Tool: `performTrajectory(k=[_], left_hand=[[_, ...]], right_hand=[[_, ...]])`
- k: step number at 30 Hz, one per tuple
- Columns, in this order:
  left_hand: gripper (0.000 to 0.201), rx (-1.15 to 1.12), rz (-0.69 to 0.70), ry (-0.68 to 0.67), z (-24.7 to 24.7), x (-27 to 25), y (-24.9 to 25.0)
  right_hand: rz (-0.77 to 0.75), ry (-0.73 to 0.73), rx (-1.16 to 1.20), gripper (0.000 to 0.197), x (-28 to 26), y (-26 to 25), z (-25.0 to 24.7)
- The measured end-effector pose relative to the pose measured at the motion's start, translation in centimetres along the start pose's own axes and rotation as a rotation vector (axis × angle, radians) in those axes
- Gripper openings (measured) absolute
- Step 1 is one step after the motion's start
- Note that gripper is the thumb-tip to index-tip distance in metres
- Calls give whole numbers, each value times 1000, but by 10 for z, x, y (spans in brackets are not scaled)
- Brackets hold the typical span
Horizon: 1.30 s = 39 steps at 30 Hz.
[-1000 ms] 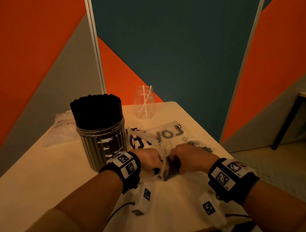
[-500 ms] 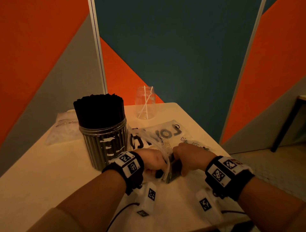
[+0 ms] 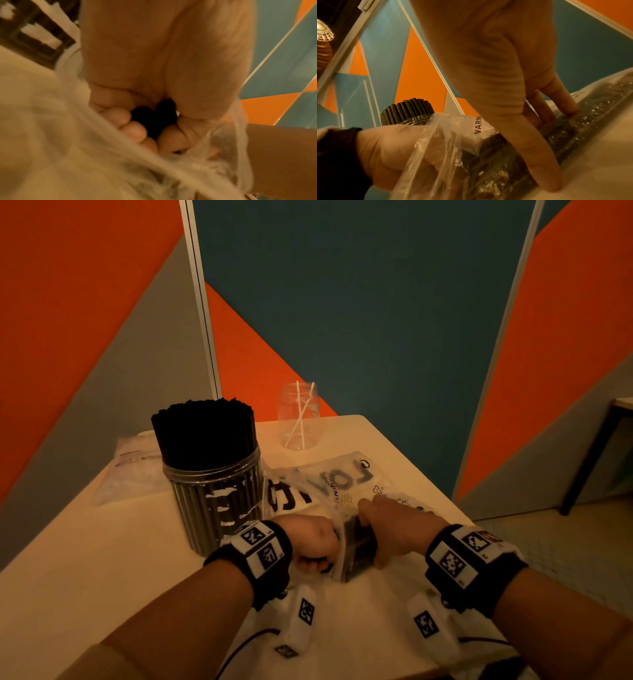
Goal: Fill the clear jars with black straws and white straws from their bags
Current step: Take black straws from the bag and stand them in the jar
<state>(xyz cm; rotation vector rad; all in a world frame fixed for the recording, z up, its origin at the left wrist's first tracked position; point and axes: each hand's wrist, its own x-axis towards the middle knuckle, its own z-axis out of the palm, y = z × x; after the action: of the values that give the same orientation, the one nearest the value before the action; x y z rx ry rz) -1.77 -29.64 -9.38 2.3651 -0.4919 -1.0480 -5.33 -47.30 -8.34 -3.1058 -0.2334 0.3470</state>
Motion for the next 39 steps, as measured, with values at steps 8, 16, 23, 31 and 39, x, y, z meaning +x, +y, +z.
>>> performTrajectory(k=[8, 16, 23, 31, 39], left_hand=[[29, 249, 96, 175, -8, 3, 13], [26, 486, 224, 266, -7, -4, 7], [36, 380, 74, 338, -25, -48, -27], [17, 416, 96, 429, -31, -125, -46], [17, 222, 172, 469, -40, -192, -68]], right_hand=[[-42, -46, -84, 71, 2, -6, -2], [-71, -52, -73, 60, 0, -4, -7], [-52, -96, -51, 54, 3, -1, -11], [3, -135, 13, 49, 0, 1, -12], [53, -193, 72, 51, -7, 1, -20]])
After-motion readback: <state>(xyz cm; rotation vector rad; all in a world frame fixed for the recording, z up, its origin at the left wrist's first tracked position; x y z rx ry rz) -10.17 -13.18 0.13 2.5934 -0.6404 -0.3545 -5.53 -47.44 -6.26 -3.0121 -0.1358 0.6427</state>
